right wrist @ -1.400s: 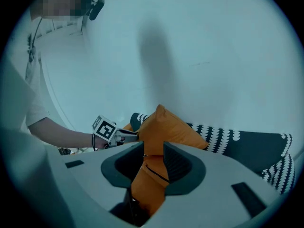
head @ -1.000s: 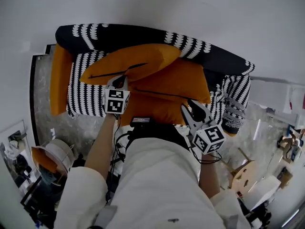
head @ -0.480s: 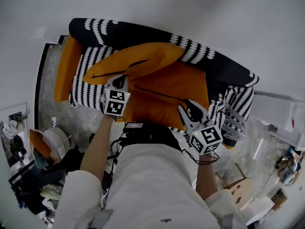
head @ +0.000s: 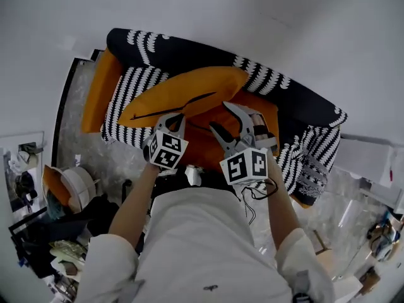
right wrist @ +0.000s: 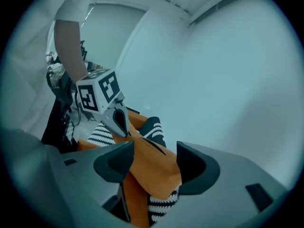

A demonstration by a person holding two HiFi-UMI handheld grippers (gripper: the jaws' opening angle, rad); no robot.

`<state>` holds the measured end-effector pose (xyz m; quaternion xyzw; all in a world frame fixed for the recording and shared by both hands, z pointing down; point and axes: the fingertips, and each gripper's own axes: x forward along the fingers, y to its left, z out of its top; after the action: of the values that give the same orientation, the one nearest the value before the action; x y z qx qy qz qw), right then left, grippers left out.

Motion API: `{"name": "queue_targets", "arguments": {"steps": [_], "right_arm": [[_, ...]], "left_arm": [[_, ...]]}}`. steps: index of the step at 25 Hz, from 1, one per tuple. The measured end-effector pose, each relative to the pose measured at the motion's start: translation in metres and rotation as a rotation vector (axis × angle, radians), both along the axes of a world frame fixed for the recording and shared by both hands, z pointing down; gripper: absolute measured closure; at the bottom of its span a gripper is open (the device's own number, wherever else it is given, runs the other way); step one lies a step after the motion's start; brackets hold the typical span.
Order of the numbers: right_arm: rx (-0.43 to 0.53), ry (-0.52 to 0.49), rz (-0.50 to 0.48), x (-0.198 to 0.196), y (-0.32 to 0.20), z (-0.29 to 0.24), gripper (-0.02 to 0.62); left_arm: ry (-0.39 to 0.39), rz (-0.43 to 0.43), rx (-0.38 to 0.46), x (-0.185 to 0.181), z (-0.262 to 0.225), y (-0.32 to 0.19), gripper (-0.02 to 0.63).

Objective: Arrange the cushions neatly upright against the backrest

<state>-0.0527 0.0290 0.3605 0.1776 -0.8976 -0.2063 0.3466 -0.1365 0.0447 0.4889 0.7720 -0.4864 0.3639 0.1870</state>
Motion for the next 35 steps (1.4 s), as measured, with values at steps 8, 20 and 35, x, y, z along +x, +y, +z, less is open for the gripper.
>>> {"name": "queue_targets", "arguments": {"steps": [8,20,35], "right_arm": [[0.205,0.347,-0.184,-0.067,-0.016,0.044,0.333],[0.123,0.592,-0.091,-0.151,-0.008,0.063,0.563],[-0.105,0.586,0.086,-0.152,-0.028,0.047,0.571]], "left_arm": [[0.106,0.155,0.034,-0.018,-0.019,0.018,0.594],[0.221,0.471,0.039,-0.097,-0.026,0.025,0.595],[0.232,0.322,-0.057,-0.247,0.044,0.018,0.408]]}}
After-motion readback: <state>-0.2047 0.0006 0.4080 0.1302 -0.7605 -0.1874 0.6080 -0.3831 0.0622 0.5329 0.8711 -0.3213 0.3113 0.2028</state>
